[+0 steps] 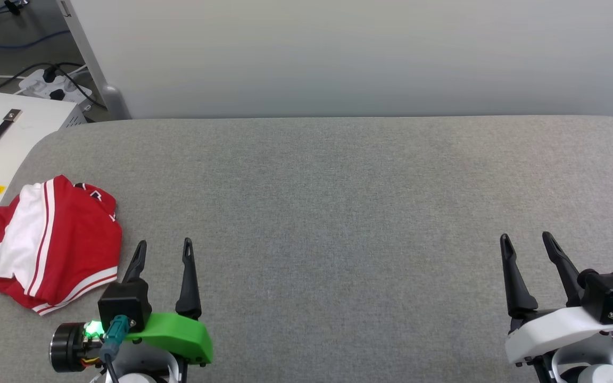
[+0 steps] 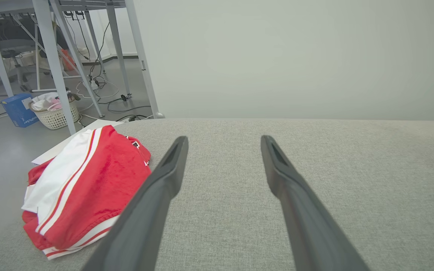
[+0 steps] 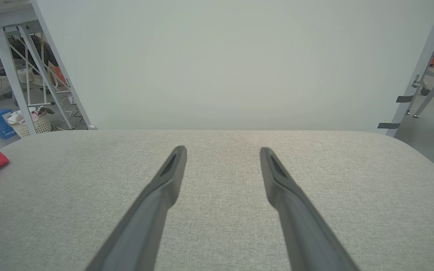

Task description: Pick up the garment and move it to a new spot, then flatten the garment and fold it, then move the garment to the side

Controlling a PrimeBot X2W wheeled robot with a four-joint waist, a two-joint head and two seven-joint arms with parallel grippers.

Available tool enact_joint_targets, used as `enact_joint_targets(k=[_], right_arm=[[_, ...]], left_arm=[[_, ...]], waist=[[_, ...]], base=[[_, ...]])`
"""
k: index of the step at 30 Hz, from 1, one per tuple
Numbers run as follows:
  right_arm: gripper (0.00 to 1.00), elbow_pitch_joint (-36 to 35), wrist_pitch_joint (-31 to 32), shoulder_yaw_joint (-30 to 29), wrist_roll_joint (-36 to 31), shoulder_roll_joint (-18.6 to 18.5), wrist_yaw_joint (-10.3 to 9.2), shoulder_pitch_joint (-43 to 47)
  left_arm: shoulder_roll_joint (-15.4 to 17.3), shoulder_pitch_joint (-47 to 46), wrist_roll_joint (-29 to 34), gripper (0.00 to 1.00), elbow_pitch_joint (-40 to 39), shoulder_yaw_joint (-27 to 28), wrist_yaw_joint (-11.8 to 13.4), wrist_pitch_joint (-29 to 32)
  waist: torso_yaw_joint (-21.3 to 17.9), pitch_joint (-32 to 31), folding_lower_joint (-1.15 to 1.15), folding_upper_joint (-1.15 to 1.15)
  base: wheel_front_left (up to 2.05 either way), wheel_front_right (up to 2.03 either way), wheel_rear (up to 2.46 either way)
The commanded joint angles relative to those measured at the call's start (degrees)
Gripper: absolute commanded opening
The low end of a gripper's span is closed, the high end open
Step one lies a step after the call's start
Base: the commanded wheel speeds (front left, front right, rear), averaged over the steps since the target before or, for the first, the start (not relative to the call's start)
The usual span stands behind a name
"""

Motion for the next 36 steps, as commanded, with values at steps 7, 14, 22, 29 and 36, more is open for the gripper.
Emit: enact_joint_targets(k=[7, 14, 22, 29, 36], right_arm=[[1.0, -0.34, -1.41, -0.34, 1.54, -0.02, -0.02, 0.68], [1.0, -0.67, -2.36, -0.42, 2.51, -0.02, -0.02, 1.1], [1.0, -1.13, -3.3, -0.33, 2.51, -0.03, -0.02, 1.39], [1.0, -1.08, -4.14, -0.64, 2.86, -0.03, -0.03, 1.65], [1.0, -0.96, -4.98, -0.71, 2.81, -0.03, -0.03, 1.94]], left_arm=[[-0.12, -0.96, -0.83, 1.0, 0.25, -0.48, 0.56, -1.39], [-0.14, -0.89, -1.13, 1.0, 0.48, -0.85, 0.9, -2.34], [-0.16, -0.99, -1.06, 1.0, 0.64, -1.32, 1.21, -3.28], [-0.17, -1.19, -1.46, 1.0, 0.67, -1.67, 1.4, -4.12], [-0.19, -1.23, -1.98, 1.0, 0.84, -1.95, 1.54, -4.97]], waist=[[-0.05, 0.01, 0.0, 0.0], [-0.07, -0.03, 0.0, 0.0], [-0.08, 0.15, 0.0, 0.0], [-0.02, 0.35, 0.0, 0.0], [0.11, 0.44, 0.0, 0.0]], base=[[0.0, 0.0, 0.0], [0.0, 0.0, 0.0], [0.0, 0.0, 0.0], [0.0, 0.0, 0.0], [0.0, 0.0, 0.0]])
